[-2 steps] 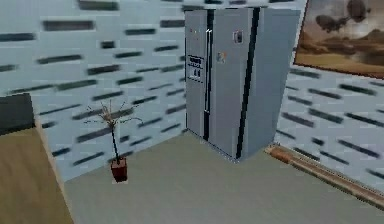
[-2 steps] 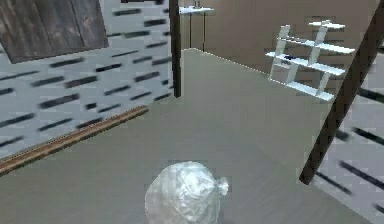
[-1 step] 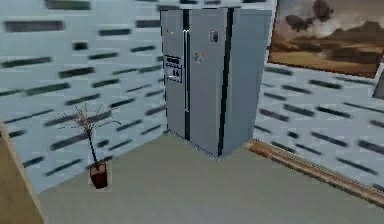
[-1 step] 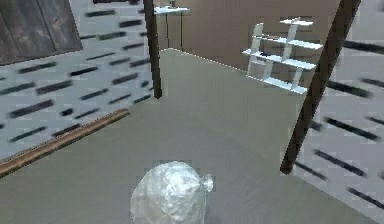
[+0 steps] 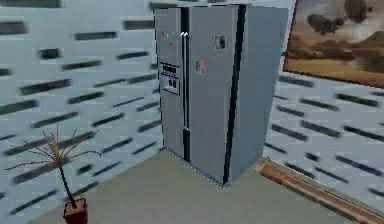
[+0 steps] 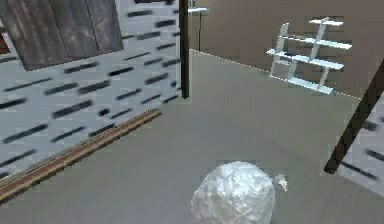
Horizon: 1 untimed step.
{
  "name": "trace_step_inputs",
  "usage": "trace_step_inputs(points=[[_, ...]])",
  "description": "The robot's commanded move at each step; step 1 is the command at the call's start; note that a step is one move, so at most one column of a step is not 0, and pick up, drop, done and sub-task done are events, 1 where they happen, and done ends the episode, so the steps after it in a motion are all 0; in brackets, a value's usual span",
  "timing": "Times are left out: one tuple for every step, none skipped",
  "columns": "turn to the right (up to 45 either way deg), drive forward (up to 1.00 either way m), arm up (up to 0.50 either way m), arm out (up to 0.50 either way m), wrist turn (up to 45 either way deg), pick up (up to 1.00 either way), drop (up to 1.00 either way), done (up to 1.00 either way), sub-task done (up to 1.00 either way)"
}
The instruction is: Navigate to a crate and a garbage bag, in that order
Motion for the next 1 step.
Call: trace_step_inputs(points=[[45.0,0.00,0.00,0.00,0.0,0.00,0.00,0.00,0.00]])
